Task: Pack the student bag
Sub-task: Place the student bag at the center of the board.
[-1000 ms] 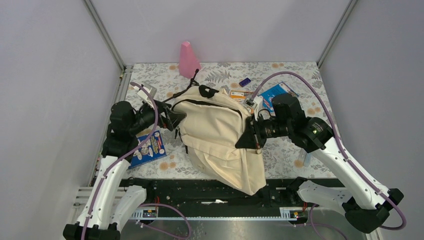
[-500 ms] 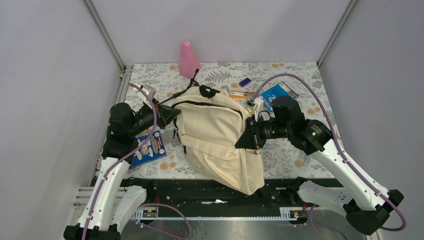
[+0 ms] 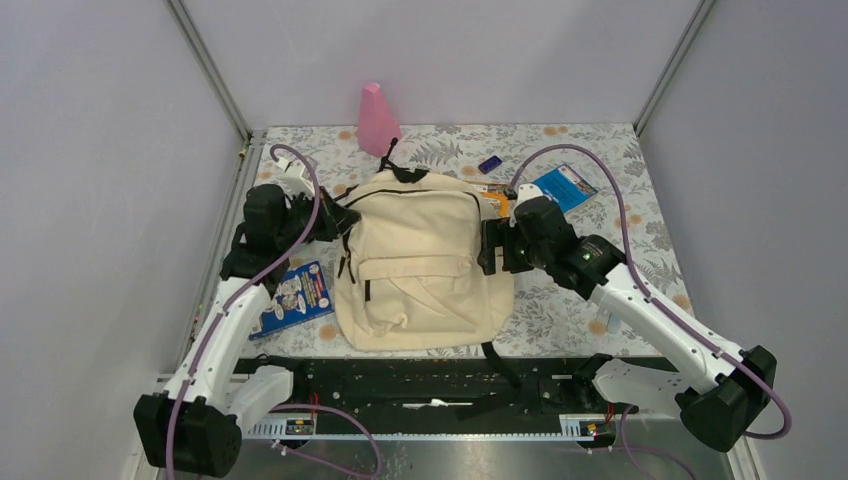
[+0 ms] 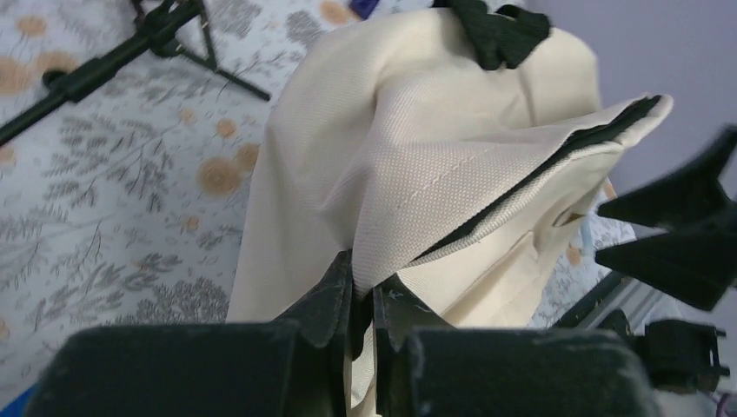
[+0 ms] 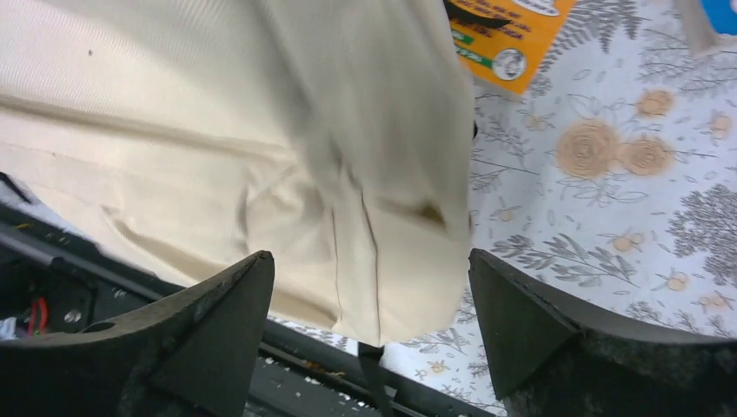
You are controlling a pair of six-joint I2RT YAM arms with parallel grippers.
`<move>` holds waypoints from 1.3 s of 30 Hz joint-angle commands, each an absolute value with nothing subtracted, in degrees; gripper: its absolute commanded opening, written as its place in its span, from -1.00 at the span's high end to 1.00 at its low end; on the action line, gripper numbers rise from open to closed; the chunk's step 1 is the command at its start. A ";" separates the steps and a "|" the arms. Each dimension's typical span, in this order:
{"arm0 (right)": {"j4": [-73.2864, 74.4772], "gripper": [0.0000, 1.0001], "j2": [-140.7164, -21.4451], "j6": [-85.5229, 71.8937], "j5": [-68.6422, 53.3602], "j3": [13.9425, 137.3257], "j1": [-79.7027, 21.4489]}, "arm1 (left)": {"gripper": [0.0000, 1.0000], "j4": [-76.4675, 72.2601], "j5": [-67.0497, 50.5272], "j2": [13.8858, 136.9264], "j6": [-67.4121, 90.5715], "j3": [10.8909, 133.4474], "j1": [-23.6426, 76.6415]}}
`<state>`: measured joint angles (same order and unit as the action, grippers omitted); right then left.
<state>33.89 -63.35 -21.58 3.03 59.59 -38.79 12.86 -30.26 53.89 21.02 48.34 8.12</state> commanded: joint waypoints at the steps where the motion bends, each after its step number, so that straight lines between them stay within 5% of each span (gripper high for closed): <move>1: 29.63 -0.79 -59.51 -22.03 12.87 57.20 -38.49 | 1.00 12.18 -22.24 57.99 27.17 51.77 7.91; 9: 29.44 -0.80 -49.51 -19.02 14.66 51.10 -38.49 | 1.00 10.74 -20.15 64.68 30.22 51.89 7.91; 11: 29.53 -0.80 -47.64 -19.46 13.91 49.68 -38.46 | 0.59 12.41 -19.72 65.48 28.99 52.29 7.87; 12: 29.45 -0.79 -46.77 -19.76 13.64 49.29 -38.50 | -0.03 13.64 -19.30 65.70 28.01 52.60 7.84; 13: 29.37 -0.78 -46.16 -20.01 13.42 48.93 -38.54 | -0.37 15.28 -18.75 65.74 27.03 53.09 7.89; 15: 29.05 -0.76 -45.36 -20.46 12.61 48.17 -38.58 | -0.70 18.67 -16.39 64.96 24.94 53.95 7.90; 17: 28.61 -0.73 -45.34 -21.50 11.40 47.64 -38.53 | -0.81 21.70 -12.53 62.64 23.05 53.93 7.91; 22: 25.10 -0.60 -47.61 -26.64 4.64 46.04 -38.77 | -0.95 24.63 -5.01 53.02 21.17 48.13 7.91; 26: 21.89 -0.57 -50.83 -29.63 3.69 45.79 -42.76 | -0.96 26.20 -9.94 48.98 23.24 42.61 7.91; 33: 16.39 -0.48 -61.46 -32.58 6.35 50.32 -54.87 | -0.60 29.75 -15.15 50.65 27.18 38.14 6.63; 38: 11.90 -0.30 -71.48 -34.17 4.70 47.55 -60.79 | -0.46 17.26 -16.51 45.81 39.88 27.14 6.57; 39: 11.18 -0.27 -73.31 -34.33 4.52 54.73 -61.93 | -0.40 16.14 -15.97 45.25 41.16 25.86 6.59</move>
<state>16.71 -67.77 -32.03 5.67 49.60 -58.15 25.19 -14.37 48.42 31.68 30.79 6.87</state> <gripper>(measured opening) 0.661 0.741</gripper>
